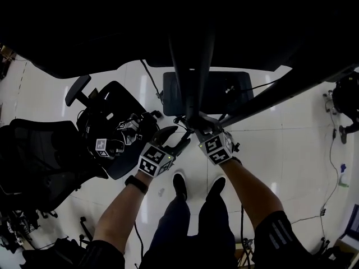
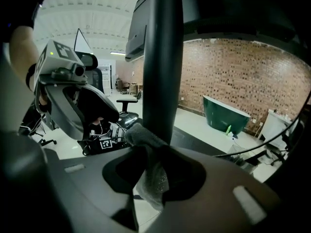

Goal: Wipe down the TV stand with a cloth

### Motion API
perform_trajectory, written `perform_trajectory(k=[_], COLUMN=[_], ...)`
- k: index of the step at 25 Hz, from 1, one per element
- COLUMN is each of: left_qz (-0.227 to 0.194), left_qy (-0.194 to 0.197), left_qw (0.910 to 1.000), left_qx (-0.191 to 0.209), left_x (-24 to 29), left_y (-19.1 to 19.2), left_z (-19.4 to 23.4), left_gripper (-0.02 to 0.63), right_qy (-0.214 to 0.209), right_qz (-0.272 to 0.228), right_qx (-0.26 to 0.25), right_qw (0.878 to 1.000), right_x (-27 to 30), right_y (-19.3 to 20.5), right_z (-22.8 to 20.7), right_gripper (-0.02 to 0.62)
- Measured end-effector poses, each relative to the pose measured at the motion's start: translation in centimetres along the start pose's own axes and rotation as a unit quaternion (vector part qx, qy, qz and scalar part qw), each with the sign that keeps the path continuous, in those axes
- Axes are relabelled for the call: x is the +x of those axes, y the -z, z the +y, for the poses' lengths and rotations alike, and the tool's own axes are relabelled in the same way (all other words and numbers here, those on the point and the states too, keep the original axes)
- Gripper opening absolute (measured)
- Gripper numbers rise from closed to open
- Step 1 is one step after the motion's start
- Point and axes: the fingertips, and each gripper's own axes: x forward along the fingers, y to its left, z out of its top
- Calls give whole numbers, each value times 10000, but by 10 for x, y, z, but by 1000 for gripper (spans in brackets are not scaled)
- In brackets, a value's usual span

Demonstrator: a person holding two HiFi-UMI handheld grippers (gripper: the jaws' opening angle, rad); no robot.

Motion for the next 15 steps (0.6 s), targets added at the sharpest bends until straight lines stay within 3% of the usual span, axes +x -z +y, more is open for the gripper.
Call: perform_trajectory(k=[12, 15], left_qz=[341, 341], left_qy=[35, 40], left_qw=[9990, 9990], left_qx=[-284, -299], left_x=[26, 28], left_y=[43, 43], left_z=[3, -1], left_gripper=[287, 287], right_qy=[-286, -264], right_qz=[709, 772], right_qx=[-103, -92], right_qw=[9970, 9966], right_x=[45, 45], right_y=[62, 67], right_z=[7, 6], right_gripper=[101, 68])
